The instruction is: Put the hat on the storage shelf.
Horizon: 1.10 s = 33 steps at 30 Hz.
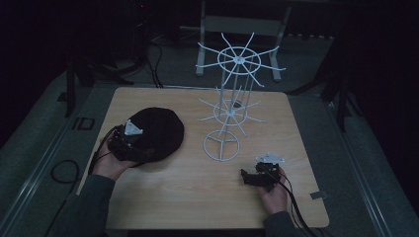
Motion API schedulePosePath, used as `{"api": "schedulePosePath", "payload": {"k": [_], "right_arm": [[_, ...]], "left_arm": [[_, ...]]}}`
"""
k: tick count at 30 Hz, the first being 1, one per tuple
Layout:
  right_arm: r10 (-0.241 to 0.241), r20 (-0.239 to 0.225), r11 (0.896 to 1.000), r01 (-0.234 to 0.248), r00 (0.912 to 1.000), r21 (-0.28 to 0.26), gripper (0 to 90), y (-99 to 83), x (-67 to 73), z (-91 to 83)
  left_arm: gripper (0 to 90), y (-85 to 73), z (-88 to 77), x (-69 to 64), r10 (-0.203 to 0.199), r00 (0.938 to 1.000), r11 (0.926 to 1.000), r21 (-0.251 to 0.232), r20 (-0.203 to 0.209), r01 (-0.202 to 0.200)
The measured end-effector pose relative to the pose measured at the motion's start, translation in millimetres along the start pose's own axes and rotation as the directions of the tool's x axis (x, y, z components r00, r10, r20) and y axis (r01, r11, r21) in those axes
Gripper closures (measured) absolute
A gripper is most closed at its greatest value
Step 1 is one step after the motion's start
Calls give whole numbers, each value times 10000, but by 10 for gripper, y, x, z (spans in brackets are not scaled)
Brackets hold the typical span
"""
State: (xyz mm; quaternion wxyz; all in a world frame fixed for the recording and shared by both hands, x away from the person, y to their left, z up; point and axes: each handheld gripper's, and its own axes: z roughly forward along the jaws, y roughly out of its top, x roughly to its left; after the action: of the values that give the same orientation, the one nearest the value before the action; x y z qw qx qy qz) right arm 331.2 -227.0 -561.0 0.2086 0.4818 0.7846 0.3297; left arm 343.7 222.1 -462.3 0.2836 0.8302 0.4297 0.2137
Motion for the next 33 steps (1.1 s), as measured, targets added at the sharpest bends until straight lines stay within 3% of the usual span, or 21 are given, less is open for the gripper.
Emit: {"api": "schedulePosePath", "payload": {"k": [8,9,15,24,28,33], "right_arm": [[-29,10,10000,29,10000,-14,112,0,-2,1],[-28,8,10000,28,10000,-12,111,0,-2,1],[4,4,10000,-4,10000,7,112,0,0,0],[-5,3,10000,5,10000,8,111,0,0,-1],[-2,5,10000,2,10000,6,111,0,0,0],[-2,6,10000,2,10000,7,111,0,0,0]], "left_arm": [[78,167,173,15,130,9998,9991,406,-171,-123],[73,191,203,17,157,9993,9987,482,-335,-141],[48,277,353,42,56,9989,9972,747,-455,-22],[62,255,610,103,-35,9993,9882,1531,-382,93],[100,225,649,137,-219,9987,9828,1823,-457,299],[170,218,654,139,-173,9994,9808,1935,-302,229]]}}
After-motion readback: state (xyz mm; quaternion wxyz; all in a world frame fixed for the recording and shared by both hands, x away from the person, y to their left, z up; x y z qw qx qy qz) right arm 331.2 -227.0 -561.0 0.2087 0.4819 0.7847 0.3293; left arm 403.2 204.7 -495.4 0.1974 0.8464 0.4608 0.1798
